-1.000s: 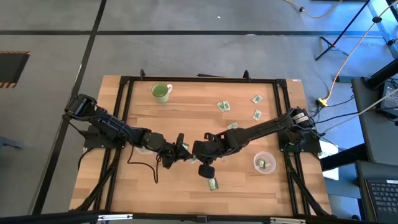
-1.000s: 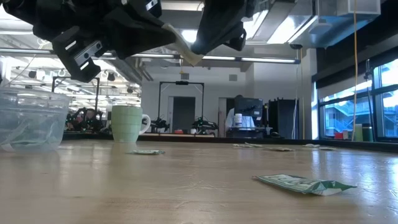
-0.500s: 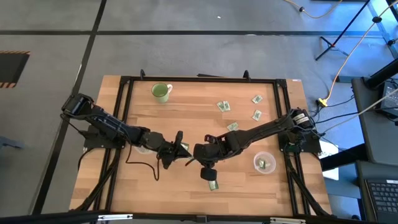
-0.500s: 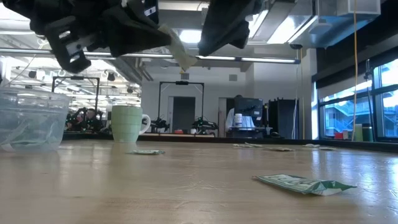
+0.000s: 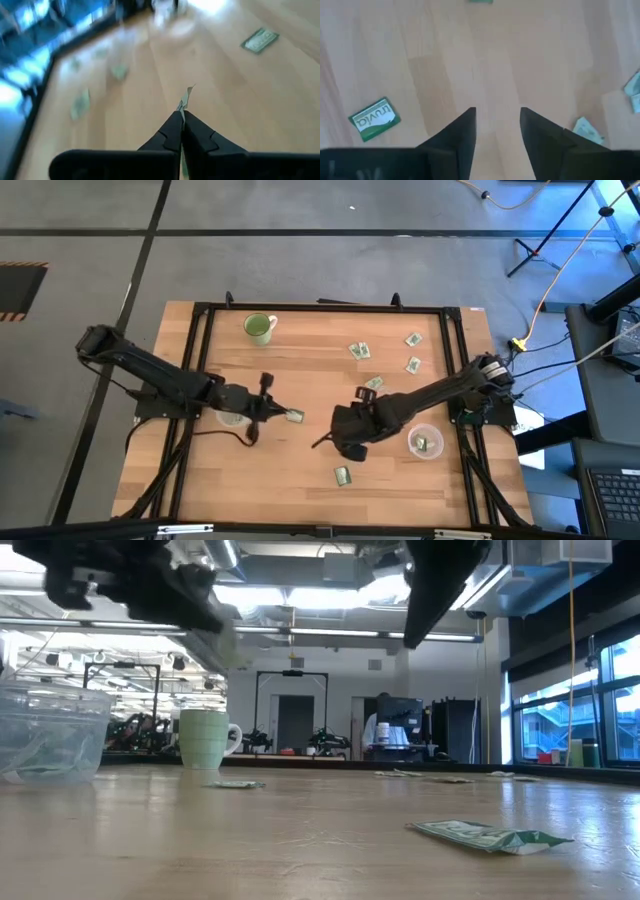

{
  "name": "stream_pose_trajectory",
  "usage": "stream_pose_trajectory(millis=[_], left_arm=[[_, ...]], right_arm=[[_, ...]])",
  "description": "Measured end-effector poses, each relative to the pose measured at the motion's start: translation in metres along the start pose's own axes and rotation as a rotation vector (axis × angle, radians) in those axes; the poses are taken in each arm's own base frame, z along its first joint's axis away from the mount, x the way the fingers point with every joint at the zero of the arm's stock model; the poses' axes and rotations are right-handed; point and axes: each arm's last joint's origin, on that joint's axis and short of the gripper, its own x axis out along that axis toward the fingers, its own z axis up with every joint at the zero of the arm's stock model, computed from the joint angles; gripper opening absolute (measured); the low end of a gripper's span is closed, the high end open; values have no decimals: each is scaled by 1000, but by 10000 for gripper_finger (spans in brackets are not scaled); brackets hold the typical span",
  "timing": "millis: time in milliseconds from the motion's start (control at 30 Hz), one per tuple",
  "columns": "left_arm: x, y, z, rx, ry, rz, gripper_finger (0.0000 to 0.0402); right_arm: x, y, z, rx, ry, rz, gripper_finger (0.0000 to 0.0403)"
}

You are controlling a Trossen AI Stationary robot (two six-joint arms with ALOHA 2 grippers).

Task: Pick and place items into bin
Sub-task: Put the stevia packet into the left transparent bin

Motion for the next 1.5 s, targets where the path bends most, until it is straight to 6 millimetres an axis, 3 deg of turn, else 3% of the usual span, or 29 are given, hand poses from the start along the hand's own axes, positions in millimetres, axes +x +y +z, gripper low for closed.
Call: stream_pose_trajectory(millis=[300, 567, 833, 1067, 1500], left_arm=[[-47, 15, 0, -354, 283, -10, 3], [-70, 20, 3, -443, 454, -82, 3], [-93, 29, 14, -616, 555, -72, 2], [-93, 25, -1, -728, 698, 8, 2], [-77, 15, -17, -724, 810, 47, 2]], right_arm=[[-15, -25, -19, 41, -33, -54, 155], [-20, -65, -53, 170, -43, -68, 155], [-11, -88, -87, 253, -172, -3, 155], [-4, -98, -104, 276, -202, -4, 155], [-3, -97, -100, 289, -238, 9, 155]])
